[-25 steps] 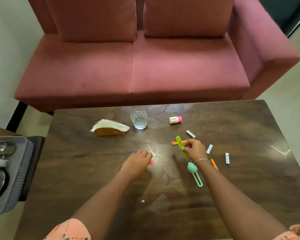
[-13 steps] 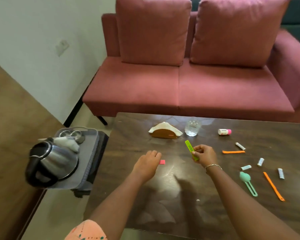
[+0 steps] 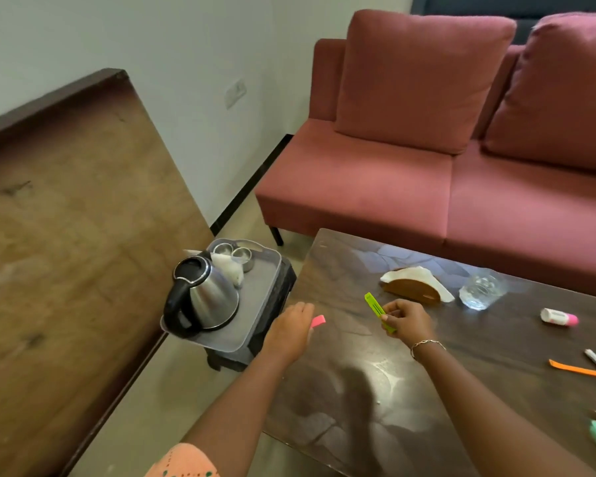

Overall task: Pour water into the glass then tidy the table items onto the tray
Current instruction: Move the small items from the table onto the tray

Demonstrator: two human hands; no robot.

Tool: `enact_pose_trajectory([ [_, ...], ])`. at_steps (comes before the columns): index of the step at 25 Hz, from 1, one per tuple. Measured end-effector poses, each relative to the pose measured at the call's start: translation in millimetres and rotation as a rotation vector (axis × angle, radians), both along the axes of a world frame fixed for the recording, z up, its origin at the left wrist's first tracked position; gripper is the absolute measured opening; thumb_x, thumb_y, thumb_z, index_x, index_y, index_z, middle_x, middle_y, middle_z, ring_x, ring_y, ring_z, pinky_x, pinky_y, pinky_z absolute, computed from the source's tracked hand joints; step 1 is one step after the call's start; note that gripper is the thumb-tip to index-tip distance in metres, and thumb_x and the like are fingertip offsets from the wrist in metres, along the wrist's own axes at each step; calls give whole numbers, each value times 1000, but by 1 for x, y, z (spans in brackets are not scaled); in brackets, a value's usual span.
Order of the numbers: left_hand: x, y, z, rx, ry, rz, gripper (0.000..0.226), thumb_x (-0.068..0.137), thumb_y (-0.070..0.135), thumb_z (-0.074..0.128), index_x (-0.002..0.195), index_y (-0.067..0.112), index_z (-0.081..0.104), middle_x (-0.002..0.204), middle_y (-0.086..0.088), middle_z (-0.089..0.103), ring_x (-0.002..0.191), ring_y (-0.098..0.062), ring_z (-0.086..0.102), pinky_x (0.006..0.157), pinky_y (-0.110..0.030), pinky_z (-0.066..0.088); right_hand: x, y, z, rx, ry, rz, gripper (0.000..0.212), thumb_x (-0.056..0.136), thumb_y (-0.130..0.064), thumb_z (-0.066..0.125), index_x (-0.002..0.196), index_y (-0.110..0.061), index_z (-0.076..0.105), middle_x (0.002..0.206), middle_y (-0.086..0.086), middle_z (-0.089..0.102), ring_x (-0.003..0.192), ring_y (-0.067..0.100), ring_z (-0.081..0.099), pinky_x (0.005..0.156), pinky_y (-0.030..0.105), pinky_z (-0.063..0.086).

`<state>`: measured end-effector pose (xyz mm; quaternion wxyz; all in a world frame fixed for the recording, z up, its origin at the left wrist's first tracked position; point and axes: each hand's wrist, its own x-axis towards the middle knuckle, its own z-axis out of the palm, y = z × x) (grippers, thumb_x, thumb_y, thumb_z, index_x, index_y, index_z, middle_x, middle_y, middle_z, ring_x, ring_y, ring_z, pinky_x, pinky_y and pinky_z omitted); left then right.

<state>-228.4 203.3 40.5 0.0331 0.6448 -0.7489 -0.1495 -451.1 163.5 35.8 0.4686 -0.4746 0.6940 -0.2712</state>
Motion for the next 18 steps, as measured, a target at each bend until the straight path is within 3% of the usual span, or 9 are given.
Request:
enact_pose_trajectory([
  [6, 32, -6, 0, -26, 136, 277, 17, 88, 20, 56, 100, 8, 51, 105, -9, 57, 96, -26, 53, 76, -33, 39, 36, -33, 1, 46, 7, 256, 17, 79, 4, 64, 72, -11, 59, 61, 3, 54, 56, 14, 54, 53, 26, 51],
  [14, 99, -14, -24, 34, 234, 573, 17, 87, 21, 59, 93, 5, 54, 97, -12, 60, 85, -29, 56, 69, -37, 40, 108, -63, -13, 78, 111, 554, 9, 76, -1, 68, 81, -7, 64, 70, 6, 61, 67, 21, 56, 61, 32, 50],
  [16, 118, -18, -36, 54, 263, 617, 24, 90, 25, 55, 97, 3, 59, 97, -15, 60, 87, -32, 58, 73, -39, 42, 128, -71, -22, 69, 179, 629, 11, 74, -1, 69, 72, -10, 64, 70, 6, 63, 67, 20, 56, 67, 36, 50],
  [18, 140, -21, -49, 85, 291, 681, 26, 91, 25, 55, 98, 2, 63, 98, -17, 60, 89, -35, 59, 76, -40, 44, 154, -78, -33, 78, 233, 670, 29, 71, 0, 70, 58, -22, 57, 59, -2, 60, 58, 14, 54, 65, 33, 48],
])
